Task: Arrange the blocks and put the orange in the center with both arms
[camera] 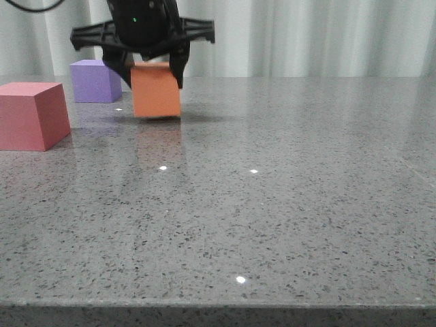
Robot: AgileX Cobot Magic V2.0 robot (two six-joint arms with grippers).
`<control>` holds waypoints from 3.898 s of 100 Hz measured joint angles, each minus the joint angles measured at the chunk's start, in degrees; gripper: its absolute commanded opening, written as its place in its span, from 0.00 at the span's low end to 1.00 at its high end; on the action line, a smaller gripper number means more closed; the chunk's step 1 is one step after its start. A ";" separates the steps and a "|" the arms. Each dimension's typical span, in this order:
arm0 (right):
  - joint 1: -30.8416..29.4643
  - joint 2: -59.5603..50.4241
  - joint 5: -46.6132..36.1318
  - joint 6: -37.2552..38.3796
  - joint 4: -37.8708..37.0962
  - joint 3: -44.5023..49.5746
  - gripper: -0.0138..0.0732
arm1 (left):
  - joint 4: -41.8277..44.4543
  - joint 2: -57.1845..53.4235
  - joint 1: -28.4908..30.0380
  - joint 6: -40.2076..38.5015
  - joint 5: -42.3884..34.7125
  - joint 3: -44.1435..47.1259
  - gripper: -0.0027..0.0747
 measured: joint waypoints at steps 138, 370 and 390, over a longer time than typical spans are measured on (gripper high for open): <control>0.00 0.00 0.00 0.00 0.00 0.00 0.03 | -25.36 -7.66 21.78 41.95 -5.26 9.88 0.26; 0.00 0.00 0.00 0.00 0.00 0.00 0.03 | -24.96 -59.77 21.78 41.95 -23.51 47.01 0.85; 0.00 0.00 0.00 0.00 0.00 0.00 0.03 | -24.86 -71.16 21.78 41.95 -30.31 61.58 0.84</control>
